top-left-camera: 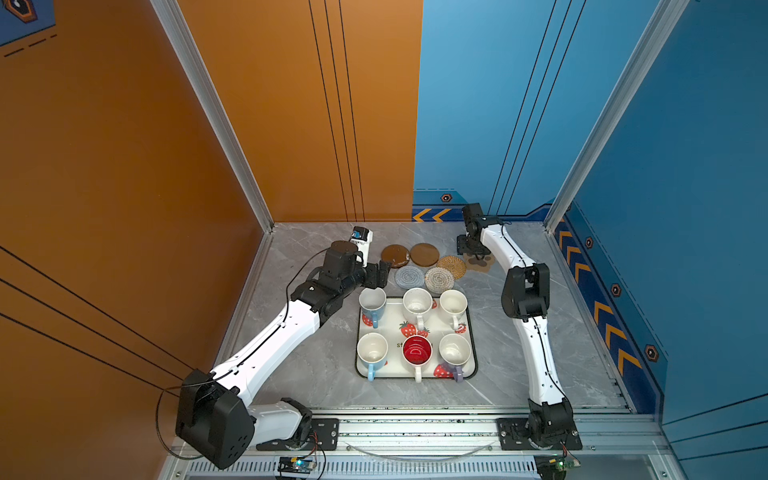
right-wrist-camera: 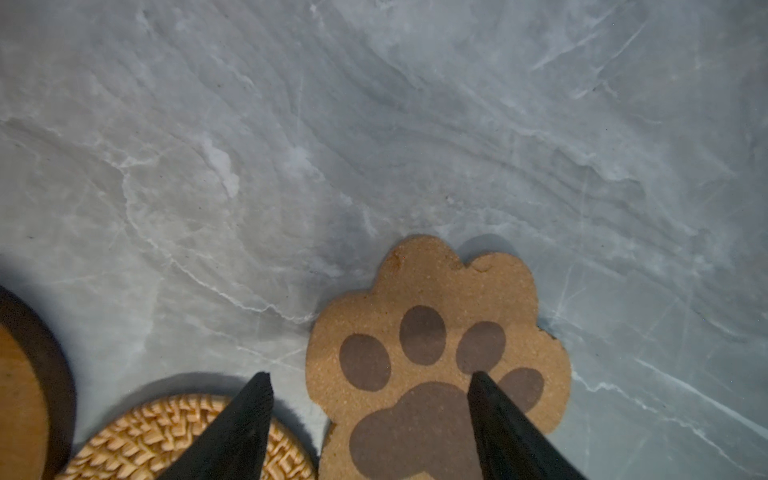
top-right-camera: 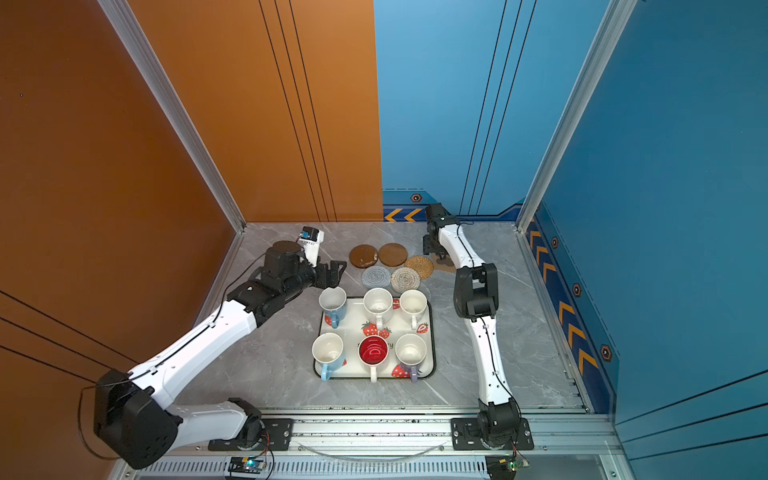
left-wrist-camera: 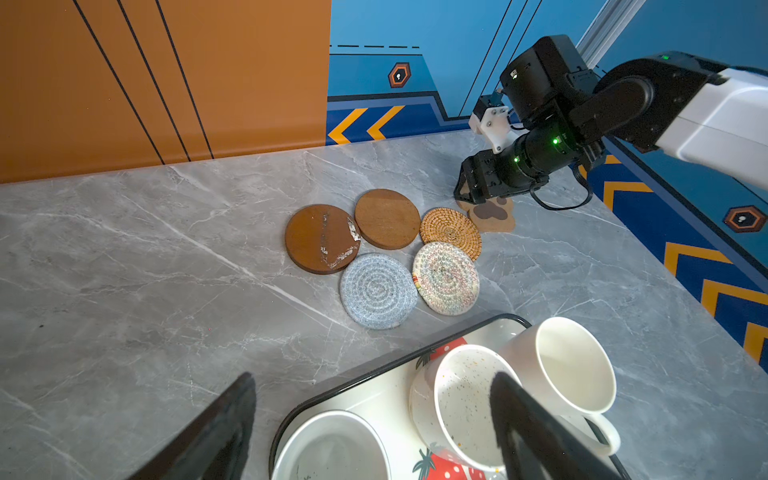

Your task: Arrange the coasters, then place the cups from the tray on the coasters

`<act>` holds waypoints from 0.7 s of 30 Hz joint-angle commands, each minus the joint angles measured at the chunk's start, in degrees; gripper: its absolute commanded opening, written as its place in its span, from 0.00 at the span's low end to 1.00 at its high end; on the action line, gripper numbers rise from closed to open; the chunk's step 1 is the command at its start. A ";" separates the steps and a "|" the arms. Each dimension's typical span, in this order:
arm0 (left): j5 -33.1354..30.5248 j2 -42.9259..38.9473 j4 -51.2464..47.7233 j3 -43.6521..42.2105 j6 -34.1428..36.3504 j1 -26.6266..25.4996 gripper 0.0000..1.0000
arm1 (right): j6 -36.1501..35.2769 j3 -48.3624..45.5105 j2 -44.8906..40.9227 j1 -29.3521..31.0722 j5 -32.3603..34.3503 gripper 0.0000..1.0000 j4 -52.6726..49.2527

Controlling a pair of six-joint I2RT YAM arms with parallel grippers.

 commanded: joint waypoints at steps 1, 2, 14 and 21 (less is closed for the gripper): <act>0.63 0.33 -0.52 2.23 1.65 -0.85 0.89 | -0.03 1.16 1.70 -0.40 0.06 0.74 -2.53; 0.72 0.39 -0.52 2.20 1.73 -0.86 0.89 | -0.04 1.19 1.68 -0.39 0.12 0.75 -2.55; 0.46 0.11 -2.59 2.09 2.54 -1.47 0.89 | -0.39 1.10 2.93 -1.15 0.92 0.76 -4.67; 0.28 0.29 -2.63 2.05 2.54 -1.91 0.89 | -0.63 -0.38 2.00 -2.76 -1.63 0.75 -5.69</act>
